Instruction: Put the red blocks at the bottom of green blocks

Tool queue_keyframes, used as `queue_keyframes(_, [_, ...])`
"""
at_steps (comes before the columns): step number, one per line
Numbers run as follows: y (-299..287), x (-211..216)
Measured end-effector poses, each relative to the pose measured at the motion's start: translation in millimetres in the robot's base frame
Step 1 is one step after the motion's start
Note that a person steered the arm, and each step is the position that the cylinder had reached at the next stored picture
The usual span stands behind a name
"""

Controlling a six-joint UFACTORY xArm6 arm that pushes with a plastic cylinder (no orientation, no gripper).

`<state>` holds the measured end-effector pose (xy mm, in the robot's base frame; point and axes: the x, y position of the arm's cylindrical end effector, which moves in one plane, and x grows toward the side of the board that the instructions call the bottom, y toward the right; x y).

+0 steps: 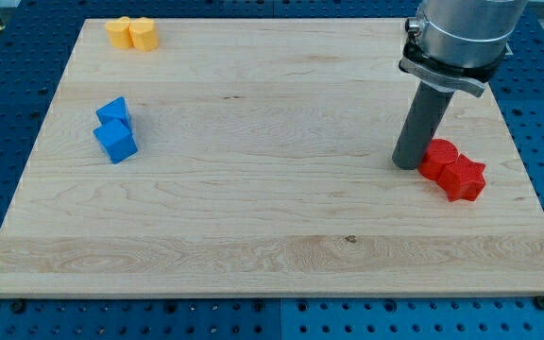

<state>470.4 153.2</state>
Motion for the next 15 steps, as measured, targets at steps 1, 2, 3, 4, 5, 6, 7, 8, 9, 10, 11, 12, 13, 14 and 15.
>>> queue_keyframes(1, [-9,-34])
queue_keyframes(2, [-1,-38])
queue_keyframes(3, [4,-26])
queue_keyframes(4, [21,-18])
queue_keyframes(5, [26,-15])
queue_keyframes(6, [26,0])
queue_keyframes(7, [27,16])
queue_keyframes(8, [32,18])
queue_keyframes(9, [32,10])
queue_keyframes(10, [39,10])
queue_keyframes(11, [57,11])
queue_keyframes(12, [77,17])
queue_keyframes(13, [82,23])
queue_keyframes(14, [82,32])
queue_keyframes(15, [85,41])
